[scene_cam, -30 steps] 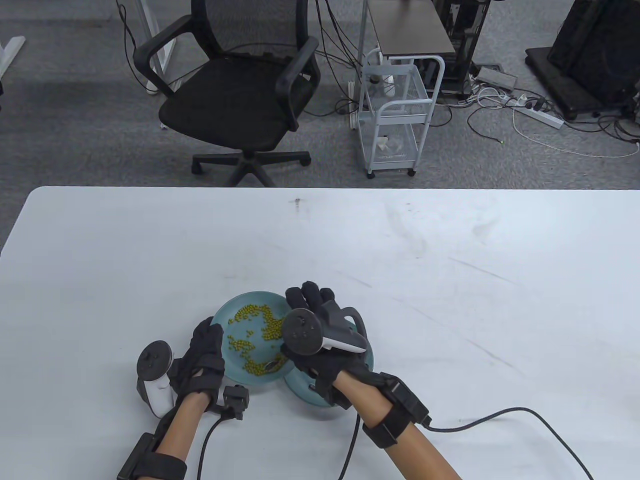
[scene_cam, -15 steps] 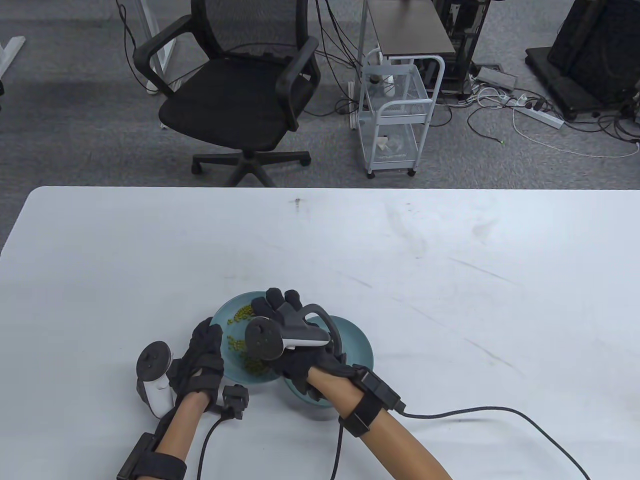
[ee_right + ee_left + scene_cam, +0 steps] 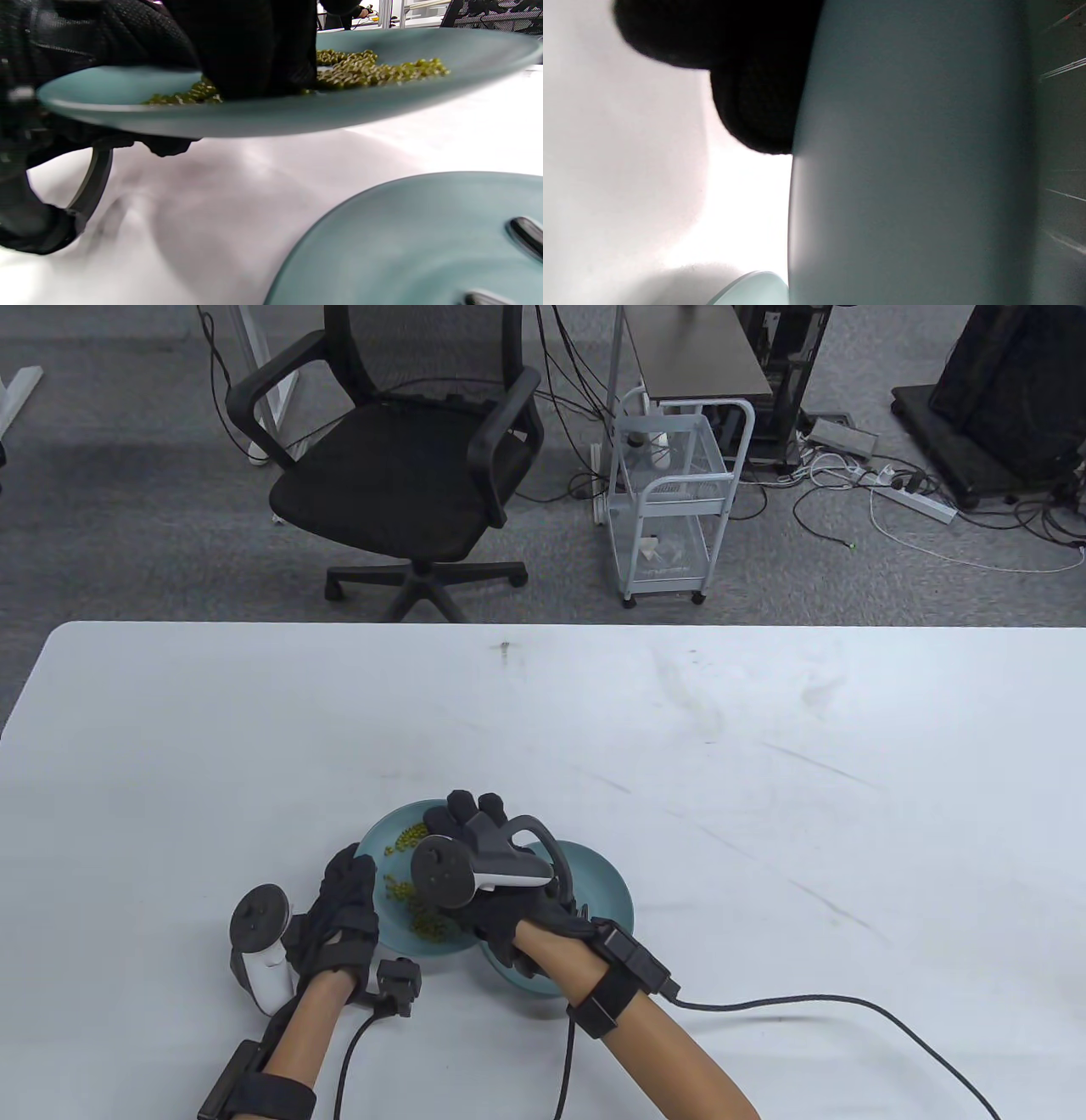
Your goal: Pick sunflower seeds with hand pinch into plate
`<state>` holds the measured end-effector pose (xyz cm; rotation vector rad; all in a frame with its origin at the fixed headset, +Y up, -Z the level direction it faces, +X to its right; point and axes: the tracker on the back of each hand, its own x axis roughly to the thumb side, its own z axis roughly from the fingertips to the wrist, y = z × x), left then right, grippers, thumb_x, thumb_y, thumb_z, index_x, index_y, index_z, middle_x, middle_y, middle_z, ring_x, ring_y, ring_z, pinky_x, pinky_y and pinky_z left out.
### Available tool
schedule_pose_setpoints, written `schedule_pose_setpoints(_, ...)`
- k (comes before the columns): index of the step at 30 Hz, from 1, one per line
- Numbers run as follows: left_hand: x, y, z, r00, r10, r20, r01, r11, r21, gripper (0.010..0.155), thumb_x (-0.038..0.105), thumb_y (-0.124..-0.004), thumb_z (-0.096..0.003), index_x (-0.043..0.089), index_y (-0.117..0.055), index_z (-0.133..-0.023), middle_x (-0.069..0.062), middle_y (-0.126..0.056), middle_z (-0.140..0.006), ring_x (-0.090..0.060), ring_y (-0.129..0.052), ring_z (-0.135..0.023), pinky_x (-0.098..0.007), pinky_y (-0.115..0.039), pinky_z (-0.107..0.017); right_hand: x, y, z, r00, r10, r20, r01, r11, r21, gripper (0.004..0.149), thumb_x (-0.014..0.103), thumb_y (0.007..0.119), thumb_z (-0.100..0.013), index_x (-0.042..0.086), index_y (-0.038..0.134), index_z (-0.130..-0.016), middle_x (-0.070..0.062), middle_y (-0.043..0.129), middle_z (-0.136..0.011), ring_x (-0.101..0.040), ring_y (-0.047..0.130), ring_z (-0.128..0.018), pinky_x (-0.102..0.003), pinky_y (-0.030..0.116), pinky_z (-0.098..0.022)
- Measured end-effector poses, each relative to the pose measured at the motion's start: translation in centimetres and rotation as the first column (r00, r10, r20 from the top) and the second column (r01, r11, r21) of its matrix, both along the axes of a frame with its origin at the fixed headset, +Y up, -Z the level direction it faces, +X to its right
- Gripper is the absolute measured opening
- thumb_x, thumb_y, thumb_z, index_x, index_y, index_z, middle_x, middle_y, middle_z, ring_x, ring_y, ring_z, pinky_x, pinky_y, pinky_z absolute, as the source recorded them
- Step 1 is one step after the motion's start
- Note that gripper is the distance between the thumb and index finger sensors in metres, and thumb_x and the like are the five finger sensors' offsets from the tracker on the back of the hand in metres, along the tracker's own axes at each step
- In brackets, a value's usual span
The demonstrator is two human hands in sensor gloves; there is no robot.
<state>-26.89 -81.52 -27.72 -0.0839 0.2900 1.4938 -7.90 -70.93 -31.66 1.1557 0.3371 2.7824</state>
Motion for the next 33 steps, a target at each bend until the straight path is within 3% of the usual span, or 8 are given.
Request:
schedule_pose_setpoints(14, 0.0, -0.1, 0.0, 1.000, -0.009, -0.003, 0.009, 1.000, -0.006, 0.047, 0.040, -0.061, -0.0626, 0.019, -0.052, -0.104, -0.013, -0.091, -0.073, -0.022, -0.103, -0.035, -0.036, -0.086, -0.027, -0.7, -0.1, 0.9, 0.997, 0.073, -0.027, -0.072, 0.996, 0.048, 0.035, 0.023, 0.092, -0.052, 0.002, 0.090, -0.079, -0.035, 0.033, -0.114, -0.065, 0.018, -0.099, -0.079, 0.018, -0.065)
schedule_pose_setpoints(24, 0.0, -0.1, 0.0, 1.000, -0.027, -0.005, 0.027, 1.000, -0.002, 0.047, 0.040, -0.062, -0.0624, 0.019, -0.053, -0.104, -0.014, -0.091, -0.073, -0.023, -0.103, -0.035, -0.037, -0.086, -0.027, -2.2, 0.1, 1.4, 0.991, 0.127, -0.042, -0.123, 0.988, 0.091, 0.033, 0.023, 0.090, -0.053, -0.004, 0.094, -0.073, -0.033, 0.038, -0.113, -0.063, 0.021, -0.100, -0.078, 0.020, -0.066)
schedule_pose_setpoints(33, 0.1, -0.2, 0.1, 1.000, -0.009, -0.006, 0.009, 1.000, -0.003, 0.047, 0.040, -0.062, -0.0625, 0.019, -0.053, -0.104, -0.014, -0.091, -0.073, -0.023, -0.103, -0.035, -0.037, -0.085, -0.027, -0.4, 1.7, 0.9, 1.000, -0.014, -0.002, 0.014, 0.998, 0.060, 0.034, 0.023, 0.090, -0.053, -0.007, 0.094, -0.070, -0.032, 0.040, -0.113, -0.062, 0.022, -0.100, -0.078, 0.021, -0.066)
